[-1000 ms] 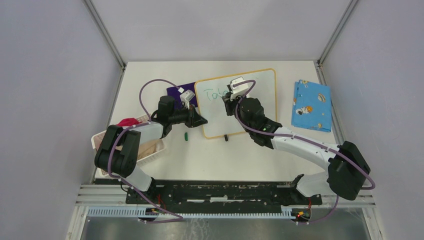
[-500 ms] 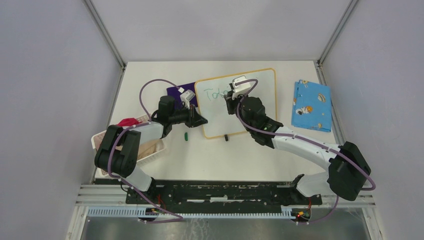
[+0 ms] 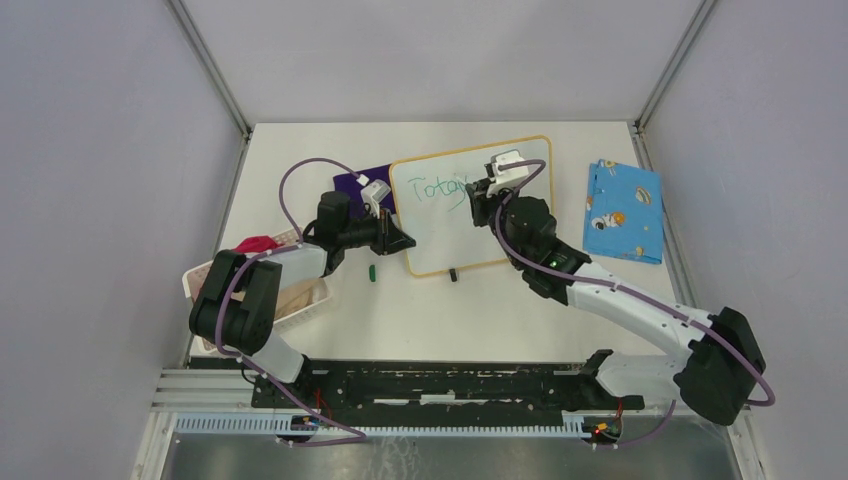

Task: Write a sentence on the whiteboard

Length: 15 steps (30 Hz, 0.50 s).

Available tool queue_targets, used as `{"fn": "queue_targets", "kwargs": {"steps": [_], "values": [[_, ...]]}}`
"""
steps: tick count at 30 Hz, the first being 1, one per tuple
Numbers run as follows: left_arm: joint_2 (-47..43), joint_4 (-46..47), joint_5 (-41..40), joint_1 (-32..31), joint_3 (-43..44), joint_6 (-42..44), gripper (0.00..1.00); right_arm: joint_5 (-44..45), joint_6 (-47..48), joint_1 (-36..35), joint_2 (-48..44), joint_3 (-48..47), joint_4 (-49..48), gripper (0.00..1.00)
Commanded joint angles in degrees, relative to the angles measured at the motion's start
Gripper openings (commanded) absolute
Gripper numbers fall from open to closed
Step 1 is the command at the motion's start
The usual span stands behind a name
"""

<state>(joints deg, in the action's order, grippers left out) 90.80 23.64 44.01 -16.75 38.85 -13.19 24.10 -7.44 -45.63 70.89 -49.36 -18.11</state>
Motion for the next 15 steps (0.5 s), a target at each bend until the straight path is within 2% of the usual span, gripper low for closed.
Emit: {"fn": "queue_targets", "kwargs": {"steps": [1,15], "values": [[-0.5,-2.3,-4.5,-0.1,0.9,4.9,0.02,2.0,0.5,0.5,-4.4,0.4,-1.8,0.0],[-0.5,-2.5,-4.5,-0.2,0.9,5.1,0.02,0.9,-0.7,4.9,-3.9,1.4,-2.6,0.0]]}}
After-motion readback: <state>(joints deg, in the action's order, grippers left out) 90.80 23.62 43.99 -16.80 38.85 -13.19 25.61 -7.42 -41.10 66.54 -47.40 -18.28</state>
